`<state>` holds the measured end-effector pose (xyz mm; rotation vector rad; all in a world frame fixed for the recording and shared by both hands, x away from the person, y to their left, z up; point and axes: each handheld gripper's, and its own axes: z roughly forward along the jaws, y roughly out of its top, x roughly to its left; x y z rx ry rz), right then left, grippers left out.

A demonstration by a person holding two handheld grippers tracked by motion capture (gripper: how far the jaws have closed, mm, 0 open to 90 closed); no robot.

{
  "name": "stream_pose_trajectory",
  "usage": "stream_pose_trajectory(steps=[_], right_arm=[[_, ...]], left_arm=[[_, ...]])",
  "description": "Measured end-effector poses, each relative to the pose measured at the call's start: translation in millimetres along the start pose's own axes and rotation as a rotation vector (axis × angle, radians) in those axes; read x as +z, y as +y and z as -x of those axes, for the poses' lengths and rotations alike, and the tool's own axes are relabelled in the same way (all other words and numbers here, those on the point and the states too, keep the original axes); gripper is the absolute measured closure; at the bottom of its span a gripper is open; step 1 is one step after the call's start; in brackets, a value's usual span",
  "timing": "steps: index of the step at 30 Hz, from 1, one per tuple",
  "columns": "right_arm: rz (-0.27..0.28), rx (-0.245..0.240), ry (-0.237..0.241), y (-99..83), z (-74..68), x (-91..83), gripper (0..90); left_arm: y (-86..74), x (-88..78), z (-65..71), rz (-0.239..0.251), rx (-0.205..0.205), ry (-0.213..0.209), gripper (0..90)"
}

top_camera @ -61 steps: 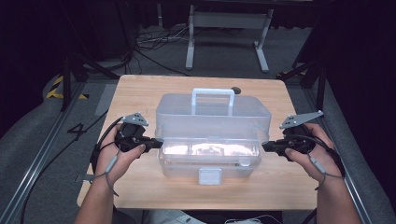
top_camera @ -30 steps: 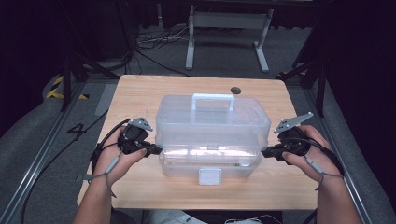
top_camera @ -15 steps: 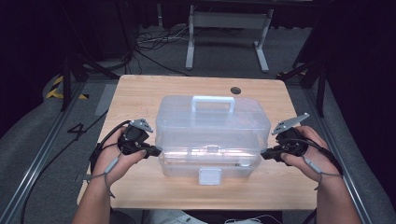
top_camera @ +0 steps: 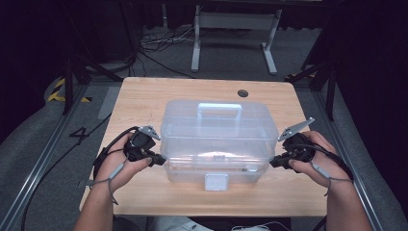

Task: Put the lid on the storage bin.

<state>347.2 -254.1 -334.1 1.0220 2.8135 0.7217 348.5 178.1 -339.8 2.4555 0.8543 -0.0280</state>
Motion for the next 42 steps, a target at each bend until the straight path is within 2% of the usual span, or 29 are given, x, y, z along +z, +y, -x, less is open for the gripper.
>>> stream_pose_trajectory(steps=[19,42], right_arm=[[-0.061,-0.014,-0.008,0.8,-1.7,8.0,85.7],[-0.109,-0.025,0.004,-0.5,-0.6,12.9,85.4]], left_arm=[[0.5,7.7,0.7,-0.066,0.012,-0.002,89.7],[0.4,15.0,1.9,-0.133,0.01,0.001,89.8]])
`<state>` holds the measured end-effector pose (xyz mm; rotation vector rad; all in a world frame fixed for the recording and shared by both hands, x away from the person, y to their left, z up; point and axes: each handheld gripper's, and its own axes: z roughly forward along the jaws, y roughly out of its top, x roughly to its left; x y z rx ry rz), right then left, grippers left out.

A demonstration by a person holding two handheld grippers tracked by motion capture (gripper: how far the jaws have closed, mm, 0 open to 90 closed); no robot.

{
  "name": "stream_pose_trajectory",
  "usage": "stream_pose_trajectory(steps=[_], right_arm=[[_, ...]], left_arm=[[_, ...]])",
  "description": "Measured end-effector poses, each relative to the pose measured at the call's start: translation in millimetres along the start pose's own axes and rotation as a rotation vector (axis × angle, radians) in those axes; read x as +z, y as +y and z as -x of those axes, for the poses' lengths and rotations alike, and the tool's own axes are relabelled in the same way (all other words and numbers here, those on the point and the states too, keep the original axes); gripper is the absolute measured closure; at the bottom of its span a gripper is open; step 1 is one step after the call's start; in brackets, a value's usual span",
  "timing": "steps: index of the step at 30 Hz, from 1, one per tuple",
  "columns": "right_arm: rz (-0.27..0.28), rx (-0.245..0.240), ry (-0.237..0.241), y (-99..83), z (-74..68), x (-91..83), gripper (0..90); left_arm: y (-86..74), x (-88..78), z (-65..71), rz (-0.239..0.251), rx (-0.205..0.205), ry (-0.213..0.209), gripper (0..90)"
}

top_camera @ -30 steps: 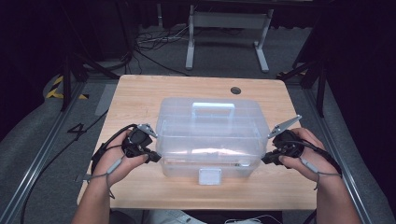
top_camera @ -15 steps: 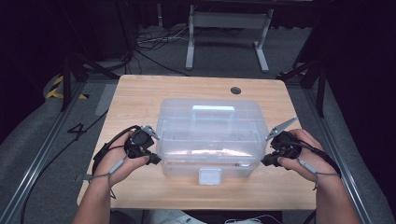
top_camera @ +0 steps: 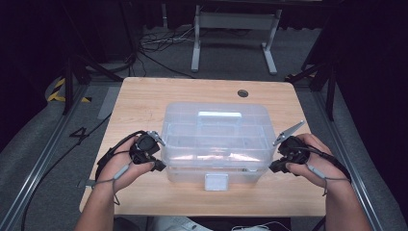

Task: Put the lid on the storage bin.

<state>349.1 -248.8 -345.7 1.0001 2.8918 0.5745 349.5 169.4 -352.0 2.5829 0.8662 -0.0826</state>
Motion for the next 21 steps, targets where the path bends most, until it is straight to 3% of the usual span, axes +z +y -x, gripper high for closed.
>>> stream_pose_trajectory(steps=[16,21], right_arm=[[-0.037,0.0,0.009,-1.1,1.3,3.3,84.8],[-0.027,0.009,0.027,-2.8,4.5,3.5,84.4]], left_arm=[[-2.0,2.5,-0.1,-0.049,0.005,0.008,89.7],[-2.6,2.9,0.3,-0.045,-0.001,0.007,89.0]])
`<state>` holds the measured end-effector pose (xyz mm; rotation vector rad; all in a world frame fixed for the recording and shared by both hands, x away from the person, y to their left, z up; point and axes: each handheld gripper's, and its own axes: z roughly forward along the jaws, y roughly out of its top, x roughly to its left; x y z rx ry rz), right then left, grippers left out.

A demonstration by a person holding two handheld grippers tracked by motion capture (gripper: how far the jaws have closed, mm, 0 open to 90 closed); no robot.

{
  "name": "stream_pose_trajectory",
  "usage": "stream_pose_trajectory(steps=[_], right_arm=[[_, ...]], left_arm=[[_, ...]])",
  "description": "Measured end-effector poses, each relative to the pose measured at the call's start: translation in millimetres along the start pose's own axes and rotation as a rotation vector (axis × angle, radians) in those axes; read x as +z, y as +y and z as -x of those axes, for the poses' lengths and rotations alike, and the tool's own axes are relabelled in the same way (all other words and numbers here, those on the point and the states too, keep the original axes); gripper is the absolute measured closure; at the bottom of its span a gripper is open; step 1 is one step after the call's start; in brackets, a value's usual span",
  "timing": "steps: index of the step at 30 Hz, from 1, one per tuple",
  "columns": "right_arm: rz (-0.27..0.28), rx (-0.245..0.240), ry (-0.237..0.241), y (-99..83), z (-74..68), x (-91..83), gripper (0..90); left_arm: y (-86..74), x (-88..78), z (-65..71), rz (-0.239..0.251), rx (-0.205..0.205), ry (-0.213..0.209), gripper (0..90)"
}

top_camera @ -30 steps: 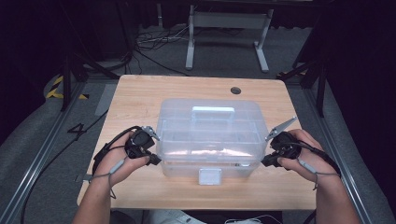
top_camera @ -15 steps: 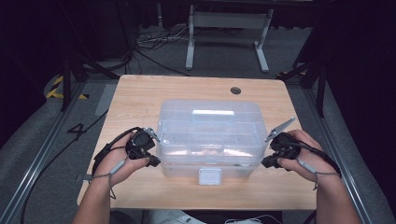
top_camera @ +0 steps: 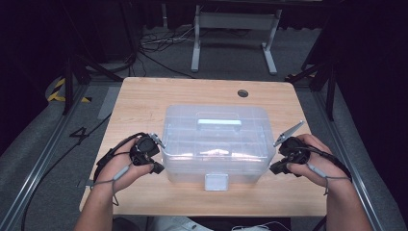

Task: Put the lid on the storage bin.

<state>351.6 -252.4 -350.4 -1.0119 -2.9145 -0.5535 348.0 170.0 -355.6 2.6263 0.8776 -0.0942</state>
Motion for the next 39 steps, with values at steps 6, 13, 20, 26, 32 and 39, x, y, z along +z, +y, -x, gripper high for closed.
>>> stream_pose_trajectory(steps=[6,13,20,26,32,39], right_arm=[[0.011,0.005,0.004,-1.5,0.9,-0.9,83.5],[0.01,0.006,0.01,-4.7,2.7,-1.9,78.4],[0.027,-0.005,0.01,-6.7,4.1,-0.7,74.0],[0.106,-0.005,-0.012,-14.9,8.3,-5.0,72.2],[0.237,-0.01,-0.024,-19.1,15.1,-14.7,64.4],[0.317,0.029,-0.035,-24.0,25.9,-23.7,57.5]], left_arm=[[0.0,0.6,0.7,-0.002,0.006,-0.003,86.6],[-1.3,2.0,2.0,-0.003,0.027,-0.025,80.8],[-12.4,-1.7,-2.7,0.038,-0.025,-0.022,70.4],[-22.0,-6.5,-5.0,0.098,-0.077,-0.003,66.3],[-27.8,-16.1,-8.3,0.201,-0.116,0.028,62.0],[-35.0,-23.3,-13.5,0.309,-0.161,0.076,60.2]])
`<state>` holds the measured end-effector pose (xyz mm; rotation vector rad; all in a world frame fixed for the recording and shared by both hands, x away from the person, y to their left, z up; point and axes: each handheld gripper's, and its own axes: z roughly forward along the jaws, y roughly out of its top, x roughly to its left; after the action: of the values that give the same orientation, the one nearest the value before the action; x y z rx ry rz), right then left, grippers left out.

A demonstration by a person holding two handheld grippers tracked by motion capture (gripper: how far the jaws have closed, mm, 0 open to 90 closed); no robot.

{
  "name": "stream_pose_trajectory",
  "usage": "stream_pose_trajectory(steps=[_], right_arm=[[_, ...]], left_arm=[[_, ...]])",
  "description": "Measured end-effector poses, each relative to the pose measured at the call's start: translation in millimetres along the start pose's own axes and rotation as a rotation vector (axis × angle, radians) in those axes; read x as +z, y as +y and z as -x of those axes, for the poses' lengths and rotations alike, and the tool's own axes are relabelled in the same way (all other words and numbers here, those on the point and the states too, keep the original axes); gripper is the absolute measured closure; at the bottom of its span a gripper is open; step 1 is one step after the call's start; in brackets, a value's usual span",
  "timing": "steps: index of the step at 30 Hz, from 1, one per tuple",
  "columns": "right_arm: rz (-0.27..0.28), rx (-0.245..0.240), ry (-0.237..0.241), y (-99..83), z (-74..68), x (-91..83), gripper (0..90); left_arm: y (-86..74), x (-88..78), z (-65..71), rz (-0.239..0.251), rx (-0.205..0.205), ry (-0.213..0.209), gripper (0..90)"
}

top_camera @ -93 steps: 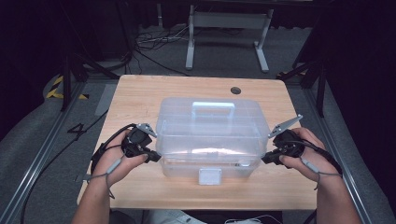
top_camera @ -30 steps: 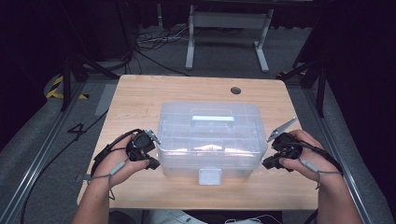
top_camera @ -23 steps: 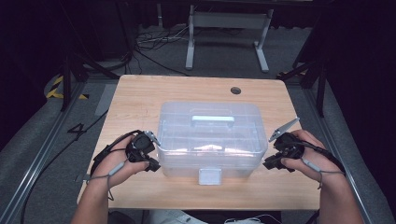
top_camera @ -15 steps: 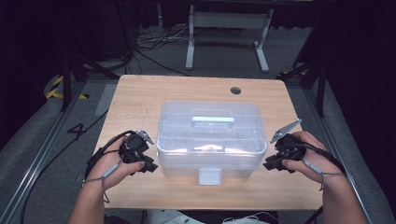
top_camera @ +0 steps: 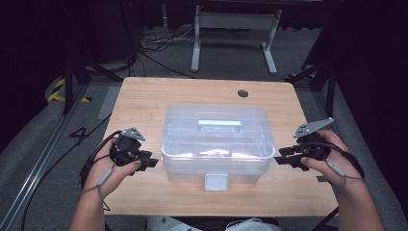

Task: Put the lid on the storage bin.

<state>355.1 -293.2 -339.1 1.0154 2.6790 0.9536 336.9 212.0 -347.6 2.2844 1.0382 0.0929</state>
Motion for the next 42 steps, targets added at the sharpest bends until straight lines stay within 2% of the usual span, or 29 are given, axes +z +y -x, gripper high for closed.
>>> stream_pose_trajectory(steps=[4,8,9,12,13,15,17,18,21,23,25,30,31,35,38,42], right_arm=[[0.131,0.04,-0.056,0.4,9.1,-6.3,50.2],[0.249,0.067,-0.123,-0.1,19.9,-12.6,46.0],[0.249,0.067,-0.123,-0.1,19.9,-12.6,46.0],[0.325,0.085,-0.174,-2.7,28.7,-14.4,43.7],[0.341,0.093,-0.177,-3.2,30.0,-14.0,42.1],[0.355,0.108,-0.18,-4.6,33.2,-13.3,42.1],[0.368,0.109,-0.209,-7.3,38.1,-13.1,42.1],[0.379,0.121,-0.219,-8.9,40.5,-13.0,42.1],[0.417,0.165,-0.231,-13.9,47.8,-11.7,41.7],[0.423,0.175,-0.24,-15.6,50.7,-10.5,41.2],[0.42,0.191,-0.275,-20.7,59.6,-3.6,40.5],[0.399,0.205,-0.292,-26.9,70.6,9.6,39.5],[0.393,0.203,-0.294,-28.2,72.9,12.7,39.1],[0.371,0.2,-0.297,-33.7,82.0,23.2,37.7],[0.36,0.21,-0.299,-37.8,88.1,29.7,36.7],[0.339,0.219,-0.301,-42.7,94.9,36.8,36.6]], left_arm=[[-2.3,-2.6,-5.5,0.059,-0.013,0.04,55.4],[-5.2,-5.7,-13.1,0.116,-0.038,0.068,54.5],[-5.2,-5.7,-13.1,0.116,-0.038,0.068,53.8],[-6.9,-5.2,-20.5,0.161,-0.06,0.099,52.1],[-7.4,-4.6,-22.4,0.169,-0.06,0.103,51.5],[-9.7,-2.4,-28.8,0.199,-0.056,0.12,50.2],[-10.8,-1.4,-31.8,0.208,-0.063,0.122,49.0],[-13.2,1.0,-38.2,0.223,-0.073,0.132,48.3],[-15.4,4.7,-45.9,0.239,-0.077,0.141,46.9],[-16.0,6.6,-48.0,0.247,-0.084,0.148,46.0],[-16.6,9.0,-51.8,0.253,-0.085,0.156,44.7],[-17.7,16.7,-59.1,0.25,-0.098,0.162,42.7],[-17.9,18.3,-60.9,0.244,-0.086,0.169,42.1],[-18.9,27.4,-64.3,0.203,-0.089,0.184,39.2],[-20.4,34.2,-67.4,0.18,-0.094,0.166,38.7],[-22.7,42.4,-70.8,0.152,-0.098,0.163,38.0]])
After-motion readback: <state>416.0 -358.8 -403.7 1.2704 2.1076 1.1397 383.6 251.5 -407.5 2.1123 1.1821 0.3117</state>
